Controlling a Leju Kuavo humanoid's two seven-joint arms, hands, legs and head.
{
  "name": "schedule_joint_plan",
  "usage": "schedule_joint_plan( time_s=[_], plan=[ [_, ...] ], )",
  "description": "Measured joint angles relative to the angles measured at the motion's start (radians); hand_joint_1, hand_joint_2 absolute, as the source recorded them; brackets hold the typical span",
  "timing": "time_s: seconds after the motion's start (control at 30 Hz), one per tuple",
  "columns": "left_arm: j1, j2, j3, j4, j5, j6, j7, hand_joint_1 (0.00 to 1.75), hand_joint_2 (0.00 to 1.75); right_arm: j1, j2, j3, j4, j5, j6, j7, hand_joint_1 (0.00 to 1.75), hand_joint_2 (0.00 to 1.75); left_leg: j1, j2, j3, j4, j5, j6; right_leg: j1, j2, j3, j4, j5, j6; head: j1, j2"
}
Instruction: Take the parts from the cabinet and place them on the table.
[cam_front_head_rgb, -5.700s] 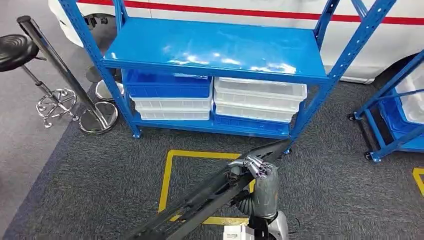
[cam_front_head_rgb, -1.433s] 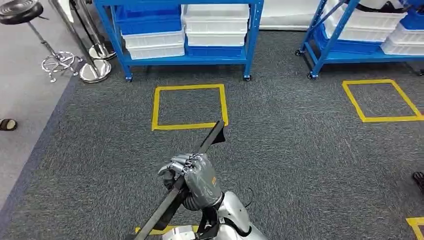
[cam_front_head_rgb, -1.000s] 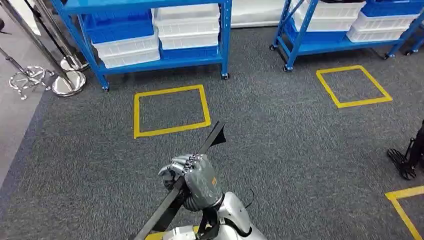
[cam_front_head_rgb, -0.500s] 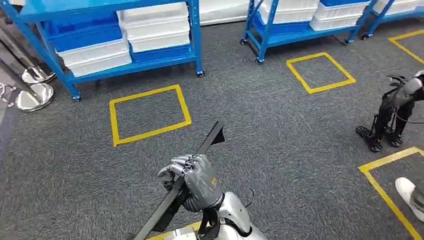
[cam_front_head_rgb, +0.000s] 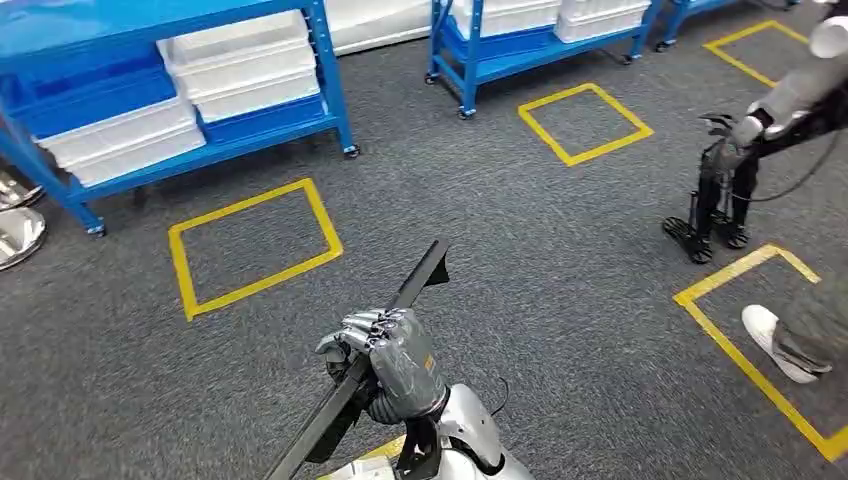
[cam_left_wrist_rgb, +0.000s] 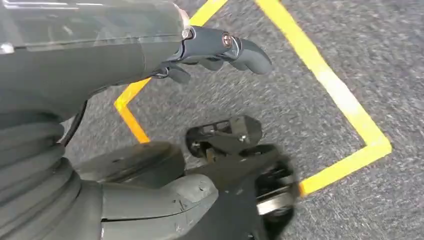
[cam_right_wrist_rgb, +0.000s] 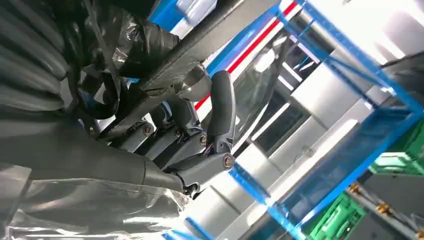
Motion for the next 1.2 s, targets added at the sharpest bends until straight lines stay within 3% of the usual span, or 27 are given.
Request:
schedule_joint_plan(
  time_s=[0.03, 0.07, 0.17, 0.2, 0.23, 0.27, 0.3, 0.33, 0.37, 0.4, 0.43, 0.5, 0.53, 0.57, 0.6, 0.67, 0.7, 0.77, 0.8, 0.87, 0.9, 0.93, 1.0, 1.03, 1.07, 1.13, 1.2],
  plan=[
    [0.000, 0.001, 0.000, 0.000, 0.000, 0.000, 0.000, 0.00, 1.75, 0.000, 0.000, 0.000, 0.000, 0.000, 0.000, 0.000, 1.75, 1.75, 0.002, -0.044, 0.023, -0.050, -0.003, 0.007, -0.001, 0.009, -0.002, 0.002, 0.000, 0.003, 0.000, 0.000],
    [0.001, 0.001, 0.000, 0.000, 0.000, 0.000, 0.000, 0.00, 1.75, -0.001, 0.000, 0.000, 0.000, 0.000, 0.000, 0.000, 1.75, 1.75, 0.002, -0.050, 0.027, -0.070, -0.006, 0.008, 0.003, 0.021, -0.009, 0.008, 0.000, 0.009, 0.000, 0.000],
    [0.000, 0.001, 0.000, 0.000, -0.003, 0.001, 0.005, 0.00, 1.75, 0.001, 0.000, 0.001, 0.000, -0.002, 0.000, 0.000, 1.75, 1.75, -0.005, -0.026, 0.027, -0.063, -0.001, 0.018, -0.005, 0.046, -0.017, -0.002, 0.012, 0.031, 0.000, 0.000],
    [-0.001, -0.001, 0.000, 0.000, -0.004, 0.002, 0.006, 0.00, 1.75, 0.002, -0.001, 0.001, -0.002, -0.003, 0.000, 0.000, 1.75, 1.75, 0.011, -0.011, 0.030, -0.080, 0.009, 0.032, 0.000, 0.050, -0.019, 0.003, 0.009, 0.037, 0.000, 0.000],
    [-0.002, -0.001, 0.000, 0.000, -0.004, 0.003, 0.008, 0.00, 1.75, 0.004, -0.002, 0.001, -0.005, -0.003, 0.000, 0.000, 1.75, 1.75, 0.006, 0.002, 0.033, -0.084, 0.012, 0.037, 0.004, 0.000, -0.026, 0.019, -0.004, 0.039, 0.001, 0.000],
    [-0.003, -0.002, 0.000, 0.000, -0.005, 0.004, 0.008, 0.00, 1.75, 0.003, -0.003, 0.001, -0.007, -0.004, 0.000, -0.001, 1.75, 1.75, 0.004, 0.011, 0.032, -0.085, 0.014, 0.041, 0.004, -0.043, -0.051, 0.071, -0.041, 0.040, 0.002, 0.000],
    [0.000, -0.002, 0.000, 0.000, -0.006, 0.006, 0.010, 0.00, 1.75, 0.003, -0.003, 0.001, -0.008, -0.006, 0.000, -0.001, 1.75, 1.75, 0.002, 0.023, 0.032, -0.085, 0.013, 0.042, 0.002, -0.064, -0.086, 0.143, -0.081, 0.042, 0.002, 0.000],
    [0.004, -0.002, 0.000, 0.000, -0.006, 0.008, 0.016, 0.00, 1.75, 0.006, -0.003, 0.001, -0.008, -0.011, 0.000, -0.002, 1.75, 1.75, 0.000, 0.040, 0.031, -0.084, 0.012, 0.044, 0.000, -0.076, -0.127, 0.231, -0.121, 0.045, 0.002, 0.000],
    [0.007, -0.002, 0.000, 0.000, -0.006, 0.011, 0.018, 0.00, 1.75, 0.010, -0.004, 0.001, -0.008, -0.018, 0.000, -0.003, 1.75, 1.75, -0.002, 0.055, 0.031, -0.083, 0.011, 0.046, 0.000, -0.078, -0.156, 0.290, -0.138, 0.047, 0.002, 0.000],
    [0.009, -0.002, 0.000, 0.000, -0.006, 0.012, 0.021, 0.00, 1.75, 0.016, -0.006, 0.001, -0.009, -0.026, 0.000, -0.006, 1.75, 1.75, -0.002, 0.069, 0.031, -0.083, 0.009, 0.045, -0.002, -0.080, -0.163, 0.305, -0.131, 0.047, 0.002, 0.000],
    [0.009, -0.002, 0.000, 0.000, -0.006, 0.012, 0.021, 0.00, 1.75, 0.023, -0.007, 0.001, -0.013, -0.032, 0.000, -0.008, 1.75, 1.75, -0.002, 0.079, 0.032, -0.082, 0.008, 0.044, -0.003, -0.082, -0.145, 0.271, -0.102, 0.047, 0.002, 0.000],
    [0.008, -0.002, 0.000, 0.000, -0.006, 0.012, 0.023, 0.00, 1.75, 0.031, -0.008, 0.001, -0.025, -0.037, -0.002, -0.017, 1.75, 1.75, -0.002, 0.100, 0.036, -0.078, 0.001, 0.039, -0.003, -0.104, -0.047, 0.093, -0.015, 0.040, 0.002, 0.000],
    [0.009, -0.002, 0.000, 0.000, -0.006, 0.012, 0.024, 0.00, 1.75, 0.031, -0.008, 0.001, -0.032, -0.037, -0.002, -0.019, 1.75, 1.75, -0.004, 0.107, 0.041, -0.077, -0.004, 0.033, 0.002, -0.152, -0.004, 0.007, -0.004, 0.034, 0.002, 0.000],
    [0.009, -0.002, 0.000, 0.000, -0.006, 0.012, 0.024, 0.00, 1.75, 0.031, -0.008, 0.001, -0.037, -0.037, -0.002, -0.020, 1.75, 1.75, -0.012, 0.113, 0.042, -0.076, -0.007, 0.026, 0.014, -0.171, 0.001, 0.004, -0.012, 0.027, 0.002, 0.000],
    [0.011, -0.002, 0.000, 0.000, -0.005, 0.012, 0.026, 0.00, 1.75, 0.033, -0.008, 0.002, -0.043, -0.037, -0.003, -0.020, 1.75, 1.75, -0.012, 0.121, 0.043, -0.076, -0.009, 0.021, 0.013, -0.152, -0.001, 0.001, -0.009, 0.022, 0.002, 0.000],
    [0.012, -0.001, 0.000, 0.000, -0.003, 0.012, 0.026, 0.00, 1.75, 0.034, -0.008, 0.002, -0.047, -0.036, -0.005, -0.020, 1.75, 1.75, -0.010, 0.139, 0.052, -0.082, -0.009, 0.013, 0.017, -0.133, -0.004, 0.001, -0.010, 0.016, 0.002, 0.000],
    [0.012, -0.001, 0.000, 0.000, -0.003, 0.011, 0.026, 0.00, 1.75, 0.034, -0.008, 0.002, -0.050, -0.036, -0.006, -0.020, 1.75, 1.75, -0.010, 0.151, 0.057, -0.082, -0.014, 0.007, 0.010, -0.118, -0.002, -0.006, -0.005, 0.008, 0.002, 0.000],
    [0.012, 0.000, 0.000, 0.000, -0.003, 0.010, 0.026, 0.00, 1.75, 0.038, -0.009, 0.002, -0.058, -0.035, -0.010, -0.020, 1.75, 1.75, -0.004, 0.072, 0.035, -0.028, -0.063, 0.001, 0.002, -0.100, 0.001, -0.011, 0.000, -0.001, 0.002, 0.000],
    [0.014, 0.000, 0.000, 0.000, -0.003, 0.010, 0.026, 0.00, 1.75, 0.038, -0.009, 0.002, -0.059, -0.034, -0.013, -0.020, 1.75, 1.75, -0.003, 0.044, -0.002, 0.058, -0.111, -0.001, 0.002, -0.089, 0.000, -0.011, 0.001, -0.006, 0.002, 0.000],
    [0.019, 0.000, 0.000, 0.000, -0.003, 0.010, 0.027, 0.00, 1.75, 0.038, -0.011, 0.002, -0.059, -0.031, -0.013, -0.020, 1.75, 1.75, -0.003, 0.028, -0.077, 0.213, -0.167, -0.002, 0.005, -0.061, -0.002, -0.009, 0.002, -0.009, 0.002, 0.000],
    [0.021, 0.000, 0.000, 0.000, -0.003, 0.010, 0.030, 0.00, 1.75, 0.039, -0.013, 0.002, -0.059, -0.031, -0.013, -0.020, 1.75, 1.75, -0.003, 0.028, -0.095, 0.241, -0.162, -0.001, 0.006, -0.047, -0.003, -0.008, 0.002, -0.009, 0.002, 0.000],
    [0.022, 0.000, 0.000, 0.000, -0.003, 0.010, 0.030, 0.00, 1.75, 0.041, -0.016, 0.002, -0.059, -0.031, -0.013, -0.020, 1.75, 1.75, -0.003, 0.027, -0.091, 0.222, -0.135, 0.001, 0.007, -0.032, -0.002, -0.005, 0.002, -0.009, 0.002, 0.000],
    [0.019, 0.000, 0.000, 0.000, -0.004, 0.010, 0.030, 0.00, 1.75, 0.043, -0.018, 0.001, -0.059, -0.031, -0.013, -0.020, 1.75, 1.75, -0.003, 0.014, -0.029, 0.068, -0.037, 0.008, 0.006, -0.002, -0.001, -0.001, 0.001, -0.008, 0.002, 0.000],
    [0.019, 0.000, 0.000, 0.000, -0.004, 0.010, 0.030, 0.00, 1.75, 0.043, -0.018, 0.001, -0.060, -0.031, -0.013, -0.020, 1.75, 1.75, -0.003, -0.018, 0.008, -0.021, 0.007, 0.014, 0.005, 0.011, -0.001, 0.001, 0.000, -0.005, 0.002, 0.000],
    [0.019, 0.000, 0.000, 0.000, -0.004, 0.010, 0.030, 0.00, 1.75, 0.043, -0.019, 0.001, -0.060, -0.031, -0.014, -0.020, 1.75, 1.75, -0.001, -0.065, 0.019, -0.051, -0.006, 0.019, 0.010, 0.021, -0.005, 0.005, -0.001, 0.001, 0.002, 0.000],
    [0.017, 0.000, 0.000, 0.000, -0.005, 0.010, 0.032, 0.00, 1.75, 0.044, -0.020, 0.001, -0.061, -0.031, -0.014, -0.020, 1.75, 1.75, -0.005, -0.053, 0.024, -0.061, -0.004, 0.020, 0.002, 0.040, -0.014, 0.005, 0.004, 0.014, 0.002, 0.000],
    [0.016, 0.000, 0.000, 0.000, -0.006, 0.010, 0.033, 0.00, 1.75, 0.045, -0.023, 0.001, -0.062, -0.031, -0.014, -0.020, 1.75, 1.75, -0.004, -0.032, 0.028, -0.070, 0.005, 0.031, 0.002, 0.063, -0.018, -0.002, 0.012, 0.031, 0.002, 0.000]
  ],
)
